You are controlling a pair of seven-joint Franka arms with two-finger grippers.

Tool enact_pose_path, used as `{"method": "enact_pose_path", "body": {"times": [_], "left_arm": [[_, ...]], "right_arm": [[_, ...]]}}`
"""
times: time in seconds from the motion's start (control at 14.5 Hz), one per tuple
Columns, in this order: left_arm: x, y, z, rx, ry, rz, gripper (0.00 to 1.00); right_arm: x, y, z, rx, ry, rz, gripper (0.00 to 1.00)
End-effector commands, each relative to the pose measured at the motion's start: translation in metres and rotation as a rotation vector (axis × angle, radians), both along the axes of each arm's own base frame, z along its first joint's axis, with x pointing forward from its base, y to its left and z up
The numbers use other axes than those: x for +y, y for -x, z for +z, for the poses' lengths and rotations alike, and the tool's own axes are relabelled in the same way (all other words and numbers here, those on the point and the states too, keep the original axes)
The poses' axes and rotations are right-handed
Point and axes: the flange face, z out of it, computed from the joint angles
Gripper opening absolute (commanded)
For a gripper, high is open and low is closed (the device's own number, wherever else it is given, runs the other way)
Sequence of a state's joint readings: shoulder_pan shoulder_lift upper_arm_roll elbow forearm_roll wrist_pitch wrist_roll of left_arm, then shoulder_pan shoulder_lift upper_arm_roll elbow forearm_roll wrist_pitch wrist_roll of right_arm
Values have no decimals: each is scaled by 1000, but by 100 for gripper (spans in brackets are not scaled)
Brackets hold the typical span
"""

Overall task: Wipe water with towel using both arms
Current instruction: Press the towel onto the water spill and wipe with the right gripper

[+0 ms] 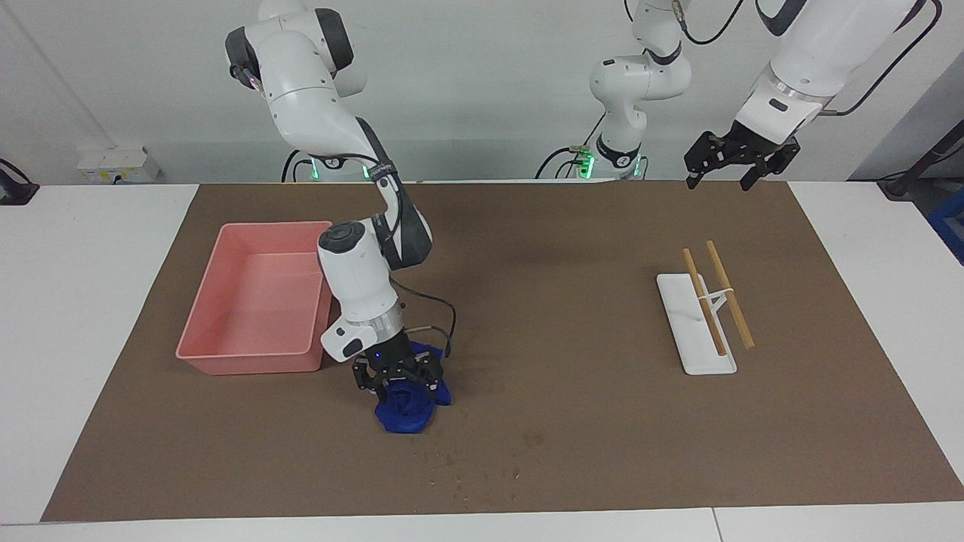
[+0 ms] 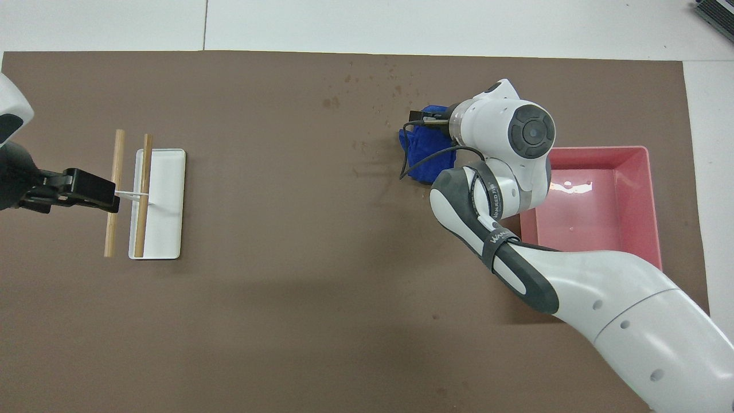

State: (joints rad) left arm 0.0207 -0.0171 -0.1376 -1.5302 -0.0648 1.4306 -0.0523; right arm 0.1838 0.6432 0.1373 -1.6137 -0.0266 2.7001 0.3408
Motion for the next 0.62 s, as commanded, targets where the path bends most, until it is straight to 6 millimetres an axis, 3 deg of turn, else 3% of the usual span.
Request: {"method": "enact_pose_path", "body": {"times": [0.0,0.07,0.21,0.28,0.55], "left_arm": [[4,9,1,4,-21,-4,100],[4,9,1,4,-21,-4,100],[4,9,1,4,-21,-4,100],[4,9,1,4,-21,-4,100],[4,9,1,4,-21,-4,100]], "right_arm": [[6,6,-18,-9,34,67,100],[6,10,-24,6,37,69,90],[12,18,-30,28,43,79,12],[11,22,-32,38,47,81,0],[3,63,-37,109,78,89,0]]}}
